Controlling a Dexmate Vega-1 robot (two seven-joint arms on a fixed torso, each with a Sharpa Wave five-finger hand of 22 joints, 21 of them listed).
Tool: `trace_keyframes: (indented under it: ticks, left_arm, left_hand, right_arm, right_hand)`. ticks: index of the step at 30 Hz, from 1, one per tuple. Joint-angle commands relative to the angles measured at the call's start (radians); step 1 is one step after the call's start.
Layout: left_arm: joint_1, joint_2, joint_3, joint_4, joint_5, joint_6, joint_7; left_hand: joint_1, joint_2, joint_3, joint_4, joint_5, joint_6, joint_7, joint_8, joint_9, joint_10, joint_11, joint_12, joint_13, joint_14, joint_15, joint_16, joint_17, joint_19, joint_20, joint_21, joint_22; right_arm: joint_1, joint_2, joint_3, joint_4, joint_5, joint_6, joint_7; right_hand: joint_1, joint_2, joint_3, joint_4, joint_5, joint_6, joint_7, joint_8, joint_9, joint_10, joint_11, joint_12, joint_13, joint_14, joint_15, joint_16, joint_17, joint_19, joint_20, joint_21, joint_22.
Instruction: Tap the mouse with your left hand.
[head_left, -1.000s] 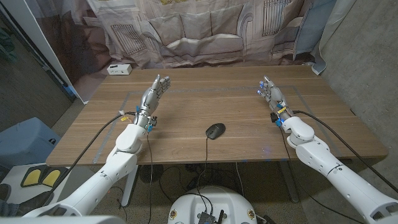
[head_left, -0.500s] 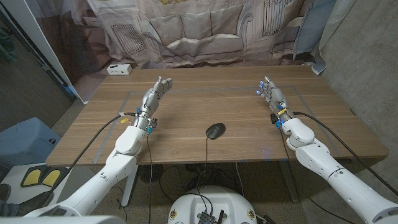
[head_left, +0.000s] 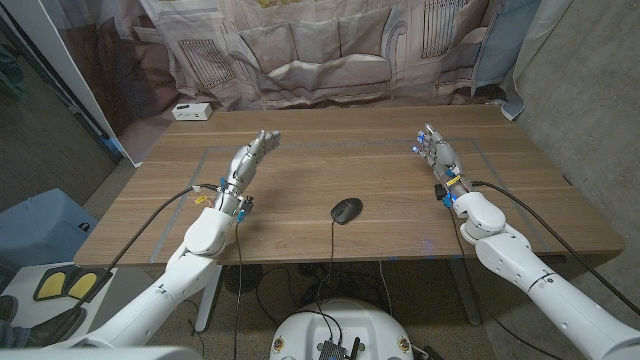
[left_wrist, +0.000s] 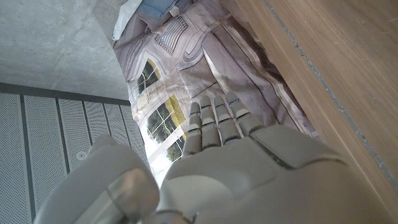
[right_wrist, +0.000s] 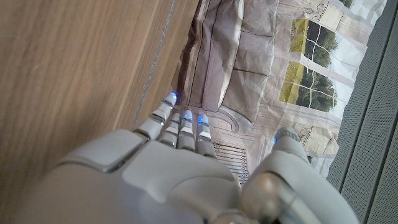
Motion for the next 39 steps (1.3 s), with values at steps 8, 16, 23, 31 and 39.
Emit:
trace_keyframes:
  ticks: [8, 16, 23, 31, 39]
  left_arm:
    - [0.042, 0.041, -0.012, -0.036, 0.03, -0.017, 0.005]
    - [0.087, 0.06, -0.034, -0.083, 0.098, -0.015, 0.052]
    - [0.111, 0.088, -0.04, -0.118, 0.142, 0.007, 0.064]
    - [0.138, 0.081, -0.054, -0.132, 0.197, -0.037, 0.102]
    - [0.153, 0.09, -0.064, -0.142, 0.269, -0.052, 0.119]
  left_hand:
    - [0.006, -0.005, -0.004, -0.003, 0.0, 0.021, 0.006, 0.004, 0.002, 0.017, 0.004, 0.005, -0.001, 0.014, -0.002, 0.001, 0.003, 0.014, -0.001, -0.004, 0.005]
    - [0.008, -0.005, -0.005, -0.004, 0.001, 0.029, 0.006, 0.004, 0.003, 0.024, 0.001, 0.006, -0.001, 0.021, -0.002, 0.0, 0.003, 0.021, 0.002, -0.006, 0.005]
    - [0.01, -0.002, -0.004, -0.005, 0.001, 0.034, 0.004, 0.003, 0.003, 0.029, -0.002, 0.006, -0.002, 0.026, -0.004, -0.001, 0.003, 0.024, 0.002, -0.008, 0.005]
    - [0.015, 0.004, -0.002, -0.007, 0.002, 0.046, 0.002, 0.003, 0.003, 0.043, -0.003, 0.008, -0.002, 0.037, -0.008, -0.001, 0.003, 0.036, 0.002, -0.011, 0.006]
    - [0.021, 0.008, -0.001, -0.01, 0.002, 0.074, 0.004, 0.007, 0.003, 0.063, -0.005, 0.011, -0.002, 0.061, -0.009, 0.001, 0.003, 0.059, -0.002, -0.011, 0.006]
  right_arm:
    - [-0.006, 0.016, -0.016, -0.023, -0.02, -0.001, -0.021]
    - [-0.018, 0.014, -0.01, -0.036, -0.028, 0.005, -0.033]
    - [-0.036, 0.012, -0.006, -0.044, -0.028, 0.015, -0.038]
    - [-0.046, 0.008, -0.004, -0.056, -0.031, 0.014, -0.039]
    - [-0.06, -0.002, -0.002, -0.078, -0.04, 0.013, -0.045]
  right_hand:
    - [0.006, 0.003, -0.001, -0.005, 0.0, 0.007, 0.003, 0.002, 0.003, -0.005, 0.0, -0.004, 0.006, -0.014, 0.006, -0.006, 0.004, -0.013, 0.002, -0.006, 0.001]
    - [0.005, 0.004, -0.002, -0.005, -0.001, 0.007, 0.004, 0.002, 0.003, -0.004, -0.001, -0.006, 0.006, -0.014, 0.007, -0.007, 0.004, -0.014, 0.004, -0.009, 0.001]
    - [0.004, 0.005, -0.003, -0.005, -0.001, 0.007, 0.004, 0.001, 0.003, -0.003, -0.001, -0.007, 0.006, -0.013, 0.007, -0.007, 0.004, -0.014, 0.006, -0.012, 0.001]
    - [0.004, 0.006, -0.003, -0.005, -0.001, 0.008, 0.004, 0.001, 0.003, -0.003, 0.0, -0.008, 0.006, -0.015, 0.008, -0.009, 0.004, -0.015, 0.007, -0.015, 0.002]
    - [0.005, 0.007, -0.004, -0.006, -0.001, 0.008, 0.003, 0.001, 0.003, -0.001, -0.001, -0.009, 0.007, -0.013, 0.008, -0.009, 0.004, -0.015, 0.009, -0.018, 0.002]
